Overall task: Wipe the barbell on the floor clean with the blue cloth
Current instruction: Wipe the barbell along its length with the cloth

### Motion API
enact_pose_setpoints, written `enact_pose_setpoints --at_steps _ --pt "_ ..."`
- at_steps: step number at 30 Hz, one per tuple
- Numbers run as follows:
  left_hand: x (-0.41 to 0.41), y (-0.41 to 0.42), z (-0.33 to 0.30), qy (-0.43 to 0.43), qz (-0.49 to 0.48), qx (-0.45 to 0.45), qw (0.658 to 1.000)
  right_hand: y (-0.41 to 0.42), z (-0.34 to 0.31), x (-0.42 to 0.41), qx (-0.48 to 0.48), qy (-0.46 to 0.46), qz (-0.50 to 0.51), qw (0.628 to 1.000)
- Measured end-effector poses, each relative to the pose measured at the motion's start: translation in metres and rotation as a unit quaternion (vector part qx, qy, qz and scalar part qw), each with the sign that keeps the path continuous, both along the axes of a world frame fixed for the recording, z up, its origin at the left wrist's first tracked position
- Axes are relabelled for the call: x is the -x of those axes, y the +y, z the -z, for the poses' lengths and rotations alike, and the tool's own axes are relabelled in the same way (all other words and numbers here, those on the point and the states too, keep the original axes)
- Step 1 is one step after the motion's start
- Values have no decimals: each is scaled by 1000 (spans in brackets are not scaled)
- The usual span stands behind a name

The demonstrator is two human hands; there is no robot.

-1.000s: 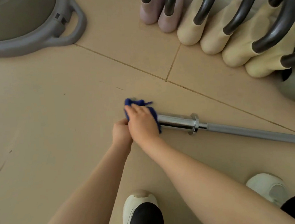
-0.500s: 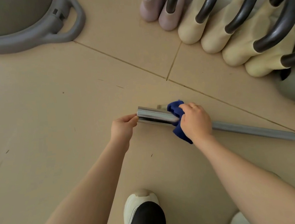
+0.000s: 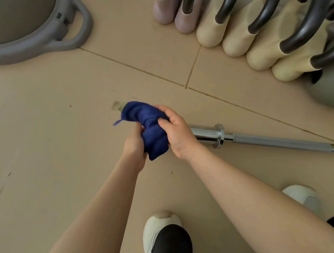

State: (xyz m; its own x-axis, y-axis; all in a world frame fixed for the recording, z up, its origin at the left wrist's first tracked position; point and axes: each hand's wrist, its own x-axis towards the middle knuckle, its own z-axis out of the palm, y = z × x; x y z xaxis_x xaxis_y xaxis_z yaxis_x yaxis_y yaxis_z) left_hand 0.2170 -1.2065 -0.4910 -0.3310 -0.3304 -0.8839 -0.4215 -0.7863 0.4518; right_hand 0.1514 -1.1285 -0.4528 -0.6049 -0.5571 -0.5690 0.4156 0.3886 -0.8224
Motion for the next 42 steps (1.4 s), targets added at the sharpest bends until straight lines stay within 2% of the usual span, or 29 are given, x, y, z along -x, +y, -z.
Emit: enact_pose_setpoints --at_steps 1,3,5,7,9,11,16,17,19,20,21,22,24,25,28,30,32,35,37,39,42 --pt "1 0 -2 2 0 -10 1000 5 -6 5 32 -50 44 997" --pt "5 2 -5 -12 45 16 999 21 -14 14 38 -65 68 995" --pt "12 10 -10 -37 104 98 989 45 -17 21 15 -52 77 996" --pt "21 23 -17 -64 167 226 958 74 -17 29 -11 -53 88 995" --pt "27 37 -19 -74 268 379 882 103 -21 34 -32 -41 101 994" --pt "35 54 -21 -28 367 481 796 133 -28 39 -62 -24 124 990" --pt "56 104 -30 103 558 528 632 196 -43 58 -137 -26 135 981" --pt "58 112 -28 122 600 541 577 203 -44 64 -147 -20 142 979" --pt "56 128 -25 156 688 564 429 211 -40 72 -177 9 178 968" --pt "52 135 -18 159 709 581 366 215 -36 74 -198 47 210 956" --pt "51 140 -12 146 719 602 315 218 -32 76 -237 113 239 935" --pt "52 143 -7 130 719 617 292 222 -27 77 -291 189 249 904" --pt "58 144 -4 114 704 650 263 227 -19 80 -378 301 223 847" --pt "63 144 -5 119 684 677 246 228 -15 82 -401 333 200 830" --pt "71 139 3 118 674 694 224 222 -2 86 -430 374 120 813" --pt "74 136 5 119 679 690 222 210 10 85 -430 361 69 825" --pt "77 136 4 116 688 673 244 194 21 77 -425 342 -13 838" --pt "87 138 -4 86 717 633 278 175 36 57 -384 400 -85 828" --pt "96 131 -4 64 769 581 261 177 41 57 -357 416 -93 831" --pt "108 126 -9 41 797 541 263 189 49 64 -331 417 -127 837" --pt "120 131 -12 16 802 510 311 206 52 83 -286 428 -167 841"
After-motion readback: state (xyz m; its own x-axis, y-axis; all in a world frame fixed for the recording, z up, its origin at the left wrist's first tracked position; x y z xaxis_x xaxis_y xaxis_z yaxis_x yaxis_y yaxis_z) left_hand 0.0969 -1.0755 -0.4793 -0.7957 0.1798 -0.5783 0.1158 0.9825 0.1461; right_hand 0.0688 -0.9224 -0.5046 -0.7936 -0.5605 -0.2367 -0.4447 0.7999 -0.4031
